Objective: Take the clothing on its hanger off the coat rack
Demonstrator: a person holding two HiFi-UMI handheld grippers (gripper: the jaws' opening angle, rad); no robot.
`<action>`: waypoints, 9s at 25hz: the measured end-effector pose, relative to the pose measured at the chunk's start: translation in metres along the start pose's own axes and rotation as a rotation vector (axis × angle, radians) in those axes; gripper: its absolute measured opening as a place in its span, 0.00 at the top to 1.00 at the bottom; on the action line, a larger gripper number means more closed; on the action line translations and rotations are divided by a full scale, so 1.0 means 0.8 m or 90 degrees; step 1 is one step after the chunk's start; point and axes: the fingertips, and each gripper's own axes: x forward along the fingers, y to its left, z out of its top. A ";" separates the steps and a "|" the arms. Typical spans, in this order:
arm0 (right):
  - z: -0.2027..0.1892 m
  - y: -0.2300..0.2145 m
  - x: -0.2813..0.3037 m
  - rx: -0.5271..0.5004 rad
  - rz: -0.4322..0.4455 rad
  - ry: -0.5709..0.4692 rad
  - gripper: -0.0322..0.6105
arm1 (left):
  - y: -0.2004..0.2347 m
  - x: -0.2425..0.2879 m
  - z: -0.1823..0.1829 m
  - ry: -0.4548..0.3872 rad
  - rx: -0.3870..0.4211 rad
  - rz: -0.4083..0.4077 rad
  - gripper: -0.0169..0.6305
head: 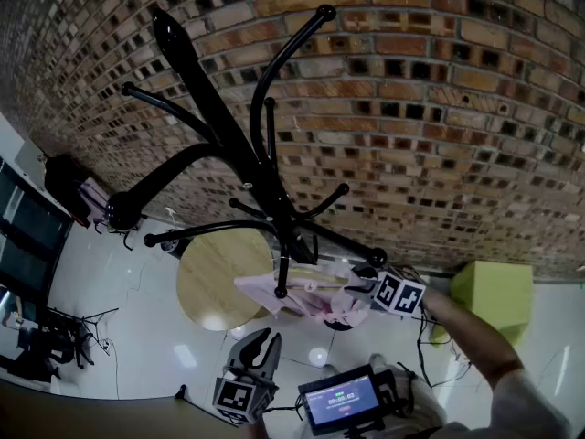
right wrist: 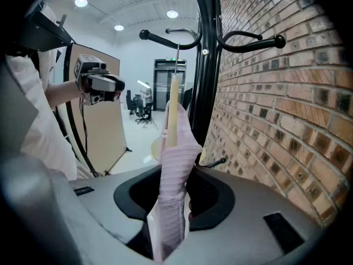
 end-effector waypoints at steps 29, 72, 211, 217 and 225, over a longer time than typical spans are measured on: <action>0.016 0.040 -0.010 0.046 0.011 -0.082 0.90 | -0.052 -0.019 -0.007 0.019 -0.014 0.062 0.86; 0.035 0.216 -0.136 0.208 -0.249 -0.112 0.90 | -0.042 0.021 -0.010 -0.054 0.117 -0.349 0.86; -0.606 0.172 -1.080 0.391 -0.646 -0.077 0.90 | -1.053 0.430 0.159 -0.018 0.218 -0.622 0.86; -0.650 0.176 -1.138 0.378 -0.624 -0.077 0.90 | -1.119 0.422 0.165 -0.013 0.197 -0.585 0.86; -0.715 0.167 -1.198 0.376 -0.619 -0.079 0.90 | -1.176 0.435 0.176 -0.001 0.213 -0.543 0.86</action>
